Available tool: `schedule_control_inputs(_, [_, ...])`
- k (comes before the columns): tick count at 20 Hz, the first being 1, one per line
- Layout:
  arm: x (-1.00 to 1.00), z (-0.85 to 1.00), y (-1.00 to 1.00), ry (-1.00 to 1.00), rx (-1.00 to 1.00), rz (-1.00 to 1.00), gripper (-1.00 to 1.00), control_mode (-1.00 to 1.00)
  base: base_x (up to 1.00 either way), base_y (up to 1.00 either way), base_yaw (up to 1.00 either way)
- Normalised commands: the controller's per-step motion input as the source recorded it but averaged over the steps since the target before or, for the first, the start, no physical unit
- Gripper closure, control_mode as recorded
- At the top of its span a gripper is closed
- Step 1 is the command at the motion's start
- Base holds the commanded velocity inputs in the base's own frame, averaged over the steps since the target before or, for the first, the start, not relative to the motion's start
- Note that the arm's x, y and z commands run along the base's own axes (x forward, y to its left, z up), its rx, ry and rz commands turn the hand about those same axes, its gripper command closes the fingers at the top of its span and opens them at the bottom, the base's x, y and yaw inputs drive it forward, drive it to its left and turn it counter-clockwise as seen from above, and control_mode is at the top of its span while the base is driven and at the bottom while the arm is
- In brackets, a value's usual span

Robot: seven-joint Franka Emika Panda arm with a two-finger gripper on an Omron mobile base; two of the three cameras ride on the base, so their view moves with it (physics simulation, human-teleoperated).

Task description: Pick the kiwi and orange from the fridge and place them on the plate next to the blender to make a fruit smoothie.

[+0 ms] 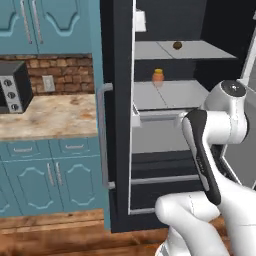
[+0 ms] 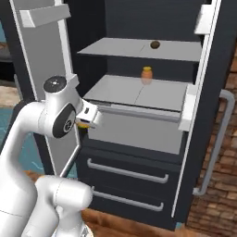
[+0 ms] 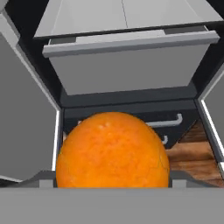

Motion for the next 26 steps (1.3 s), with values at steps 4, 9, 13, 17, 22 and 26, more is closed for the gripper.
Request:
schedule_control_inputs(4, [0.00,0.00,0.00,0.00,0.00,0.00,1.00,1.00,-0.81,0.01,0.67])
schedule_control_inputs(9, [0.00,0.00,0.00,0.00,0.00,0.00,1.00,1.00,-0.73,0.13,0.83])
schedule_control_inputs(13, [0.00,0.00,0.00,0.00,0.00,0.00,1.00,1.00,-0.43,0.22,0.95])
schedule_control_inputs(17, [0.00,0.00,0.00,0.00,0.00,0.00,1.00,1.00,-0.07,0.19,0.93])
schedule_control_inputs(22, [0.00,0.00,0.00,0.00,0.00,0.00,1.00,1.00,0.10,0.11,0.71])
schedule_control_inputs(26, [0.00,0.00,0.00,0.00,0.00,0.00,1.00,1.00,0.37,0.03,0.54])
